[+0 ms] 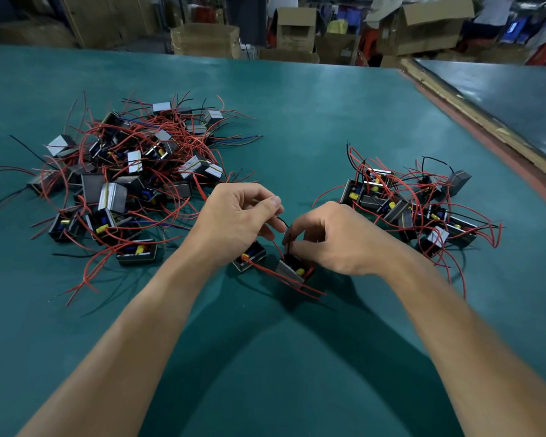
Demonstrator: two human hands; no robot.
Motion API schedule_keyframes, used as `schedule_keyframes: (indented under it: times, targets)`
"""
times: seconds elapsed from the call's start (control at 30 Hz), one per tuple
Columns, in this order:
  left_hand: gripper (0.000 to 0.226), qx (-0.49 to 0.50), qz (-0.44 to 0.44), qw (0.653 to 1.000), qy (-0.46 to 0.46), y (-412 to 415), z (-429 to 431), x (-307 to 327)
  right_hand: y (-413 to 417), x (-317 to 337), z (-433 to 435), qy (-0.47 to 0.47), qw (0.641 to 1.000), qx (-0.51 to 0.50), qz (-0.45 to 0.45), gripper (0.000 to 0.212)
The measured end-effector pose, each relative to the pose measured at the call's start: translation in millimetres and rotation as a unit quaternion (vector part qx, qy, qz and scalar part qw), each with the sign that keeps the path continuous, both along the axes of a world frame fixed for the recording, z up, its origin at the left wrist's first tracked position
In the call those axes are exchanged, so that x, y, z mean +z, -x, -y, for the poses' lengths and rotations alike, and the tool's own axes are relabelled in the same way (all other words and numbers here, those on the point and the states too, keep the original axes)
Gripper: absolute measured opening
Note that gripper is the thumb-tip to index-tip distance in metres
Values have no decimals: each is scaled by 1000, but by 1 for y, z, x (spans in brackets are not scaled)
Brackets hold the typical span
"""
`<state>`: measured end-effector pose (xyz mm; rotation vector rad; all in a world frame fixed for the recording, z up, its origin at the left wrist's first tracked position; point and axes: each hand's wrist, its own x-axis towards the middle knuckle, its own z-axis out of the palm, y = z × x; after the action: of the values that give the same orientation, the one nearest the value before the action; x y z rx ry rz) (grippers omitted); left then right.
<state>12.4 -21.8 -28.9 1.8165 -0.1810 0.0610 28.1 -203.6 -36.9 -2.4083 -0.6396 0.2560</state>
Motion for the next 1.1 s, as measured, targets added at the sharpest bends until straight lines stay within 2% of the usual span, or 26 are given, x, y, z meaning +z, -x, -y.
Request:
schedule_keyframes:
  times: [0.1, 0.2, 0.5, 0.63, 0.8, 0.97, 1.1]
  targets:
    - [25, -15, 0, 1000, -2, 0, -1, -1, 0, 0, -2, -44, 998, 21, -36, 10]
    - [21, -27, 12, 999, -17, 1, -2, -1, 2, 0, -3, -95, 988, 30, -117, 14]
    - [20, -70, 18, 997, -7, 5, -3, 2, 7, 2, -12, -213, 941, -38, -260, 27]
    - [19, -70, 20, 997, -13, 4, -3, 0, 7, 3, -11, -209, 923, -40, -320, 25]
    - [18, -76, 19, 997, -12, 6, -1, 2, 10, 3, -13, -195, 916, -44, -347, 17]
    - [17, -79, 17, 997, -7, 7, -1, 2, 11, 4, -14, -228, 895, -35, -381, 29]
    - [17, -40, 31, 999, -19, 5, 0, 1, 8, 4, -11, -170, 936, -78, -298, 27]
